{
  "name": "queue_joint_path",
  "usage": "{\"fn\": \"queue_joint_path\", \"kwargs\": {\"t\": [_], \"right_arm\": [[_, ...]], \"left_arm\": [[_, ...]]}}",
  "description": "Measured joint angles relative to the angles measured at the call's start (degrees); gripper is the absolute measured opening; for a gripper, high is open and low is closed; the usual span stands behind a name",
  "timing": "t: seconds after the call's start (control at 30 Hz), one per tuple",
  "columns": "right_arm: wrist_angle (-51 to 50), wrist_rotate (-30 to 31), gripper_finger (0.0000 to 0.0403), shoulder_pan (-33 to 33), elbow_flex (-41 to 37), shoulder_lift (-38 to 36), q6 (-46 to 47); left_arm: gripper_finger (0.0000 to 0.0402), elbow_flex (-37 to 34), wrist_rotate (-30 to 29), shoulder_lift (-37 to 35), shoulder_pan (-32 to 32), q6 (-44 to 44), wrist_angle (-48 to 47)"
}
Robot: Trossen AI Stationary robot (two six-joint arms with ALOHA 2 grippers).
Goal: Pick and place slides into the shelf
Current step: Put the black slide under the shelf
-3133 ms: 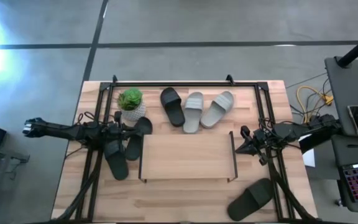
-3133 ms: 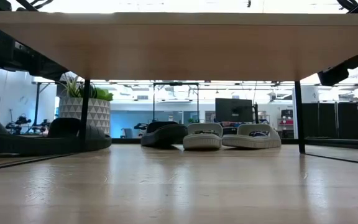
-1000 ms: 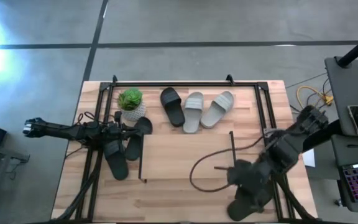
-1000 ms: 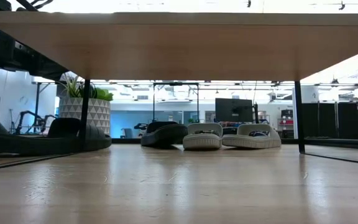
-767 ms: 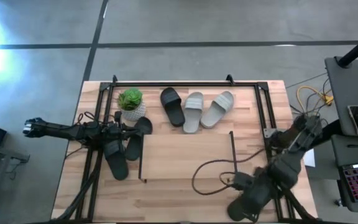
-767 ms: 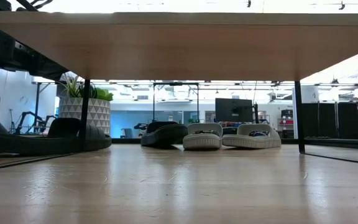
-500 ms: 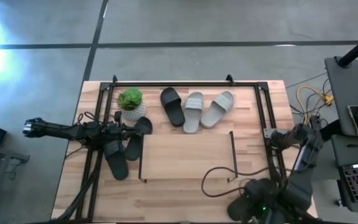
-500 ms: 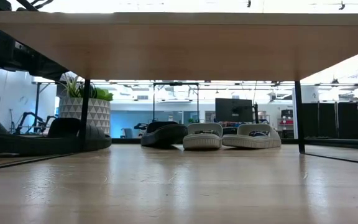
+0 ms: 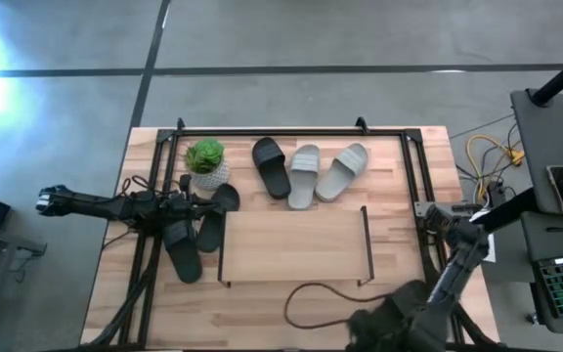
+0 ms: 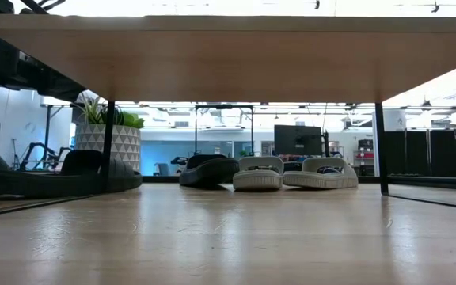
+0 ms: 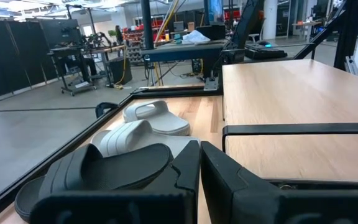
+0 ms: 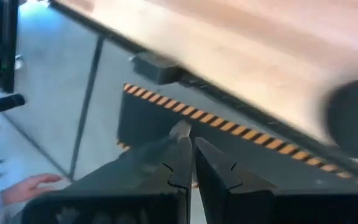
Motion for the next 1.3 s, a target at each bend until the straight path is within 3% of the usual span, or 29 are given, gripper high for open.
{"fn": "queue_joint_path", "kwargs": {"t": [0.13,0.23,0.37,0.53,0.67,0.83,0.93,1.1,1.23,1.3], "right_arm": [[12.0,-3.8,0.0013,-1.0,0.0,3.6,-6.0],[12.9,-4.9,0.0013,-1.4,0.2,4.8,-5.7],[2.0,-3.4,0.0013,-1.3,3.9,5.4,-3.1],[-18.6,-12.3,0.0019,-0.3,10.2,7.0,2.5],[-22.9,-20.7,0.0052,0.4,11.5,7.3,3.9],[-22.4,-21.4,0.0105,0.8,11.5,7.4,4.8],[-20.1,-17.7,0.0126,0.8,11.9,7.4,4.2],[-12.0,-2.6,0.0128,0.5,13.5,5.4,1.6],[-13.2,9.8,0.0116,0.0,14.9,3.7,0.7],[-15.1,12.6,0.0109,-0.5,15.7,3.1,0.6]], "left_arm": [[0.0,0.0,0.0,0.1,0.0,0.0,0.0],[0.0,0.0,0.0,0.1,0.0,0.0,0.0],[0.0,0.0,0.0,0.1,0.0,0.0,0.0],[0.0,0.0,0.0,0.1,0.0,0.0,0.0],[0.0,0.0,0.0,0.1,0.0,0.0,0.0],[0.0,0.0,0.0,0.1,0.0,0.0,-0.1],[0.0,0.0,0.0,0.1,0.0,0.0,-0.1],[0.0,0.0,0.0,0.1,0.0,0.0,-0.1],[0.0,0.0,0.0,0.1,0.0,1.5,0.0],[0.0,0.0,-0.1,0.1,0.0,6.3,0.0]]}}
